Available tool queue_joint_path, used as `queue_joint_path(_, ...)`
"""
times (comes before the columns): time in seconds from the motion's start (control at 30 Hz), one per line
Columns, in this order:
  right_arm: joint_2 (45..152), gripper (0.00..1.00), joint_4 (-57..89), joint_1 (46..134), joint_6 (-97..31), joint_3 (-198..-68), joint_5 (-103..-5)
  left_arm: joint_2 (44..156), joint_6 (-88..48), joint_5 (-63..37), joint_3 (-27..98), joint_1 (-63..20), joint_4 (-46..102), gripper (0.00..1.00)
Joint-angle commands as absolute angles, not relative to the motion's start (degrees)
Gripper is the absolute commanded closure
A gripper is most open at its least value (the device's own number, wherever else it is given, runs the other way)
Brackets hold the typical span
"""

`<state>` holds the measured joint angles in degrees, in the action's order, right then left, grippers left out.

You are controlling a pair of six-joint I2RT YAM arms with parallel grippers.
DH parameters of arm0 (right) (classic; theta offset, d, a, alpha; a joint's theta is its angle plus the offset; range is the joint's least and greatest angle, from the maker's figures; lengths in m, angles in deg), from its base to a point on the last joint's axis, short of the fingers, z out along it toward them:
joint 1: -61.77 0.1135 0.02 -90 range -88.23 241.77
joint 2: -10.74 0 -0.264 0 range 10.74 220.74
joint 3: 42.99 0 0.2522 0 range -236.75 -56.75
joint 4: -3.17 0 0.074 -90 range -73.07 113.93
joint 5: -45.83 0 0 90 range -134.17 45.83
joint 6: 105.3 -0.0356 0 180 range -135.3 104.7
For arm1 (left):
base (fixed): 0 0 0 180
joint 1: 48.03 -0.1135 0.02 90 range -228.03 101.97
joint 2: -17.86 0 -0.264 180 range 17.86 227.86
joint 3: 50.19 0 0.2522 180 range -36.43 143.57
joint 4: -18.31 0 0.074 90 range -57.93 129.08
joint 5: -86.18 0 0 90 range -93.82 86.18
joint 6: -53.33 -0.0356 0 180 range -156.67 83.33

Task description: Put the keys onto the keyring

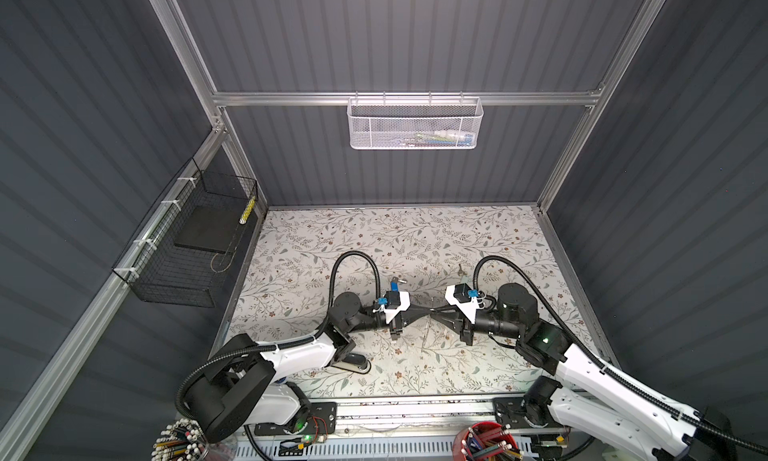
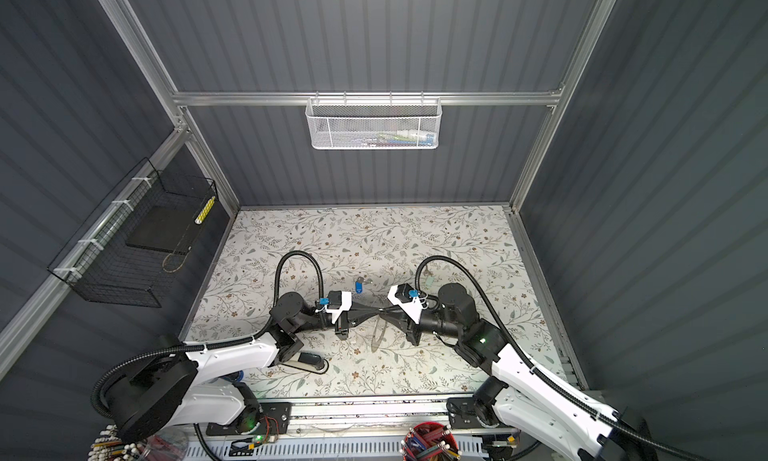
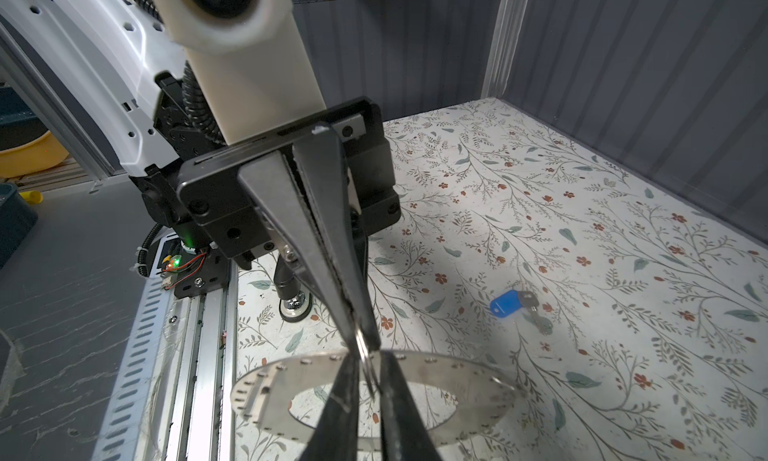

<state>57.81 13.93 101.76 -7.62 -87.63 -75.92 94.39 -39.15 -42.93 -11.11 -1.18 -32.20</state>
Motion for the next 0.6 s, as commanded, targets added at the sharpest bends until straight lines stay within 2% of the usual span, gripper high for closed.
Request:
queue_joint_path(0.0,57.2,0.86,14.1,101.7,-8.0,-87.6,-77.7,94.9,-38.7,-43.8,-11.2,-0.9,-33.6,1.0)
queue_joint_path(0.2,57.0,0.9,14.8,101.4,-8.3,-87.7,-79.1,94.8,-38.8,-44.1,-11.3,-0.9,-33.5,1.0)
queue_joint_path(0.43,57.2,1.0,15.8,101.0,-7.9,-88.1,-80.5,94.9,-39.5,-45.1,-11.0,-1.0,-32.1,1.0)
queue_joint_path(0.57,57.3,1.0,18.8,100.7,-6.9,-89.5,-81.2,93.7,-41.9,-45.7,-10.3,-1.0,-26.5,0.99)
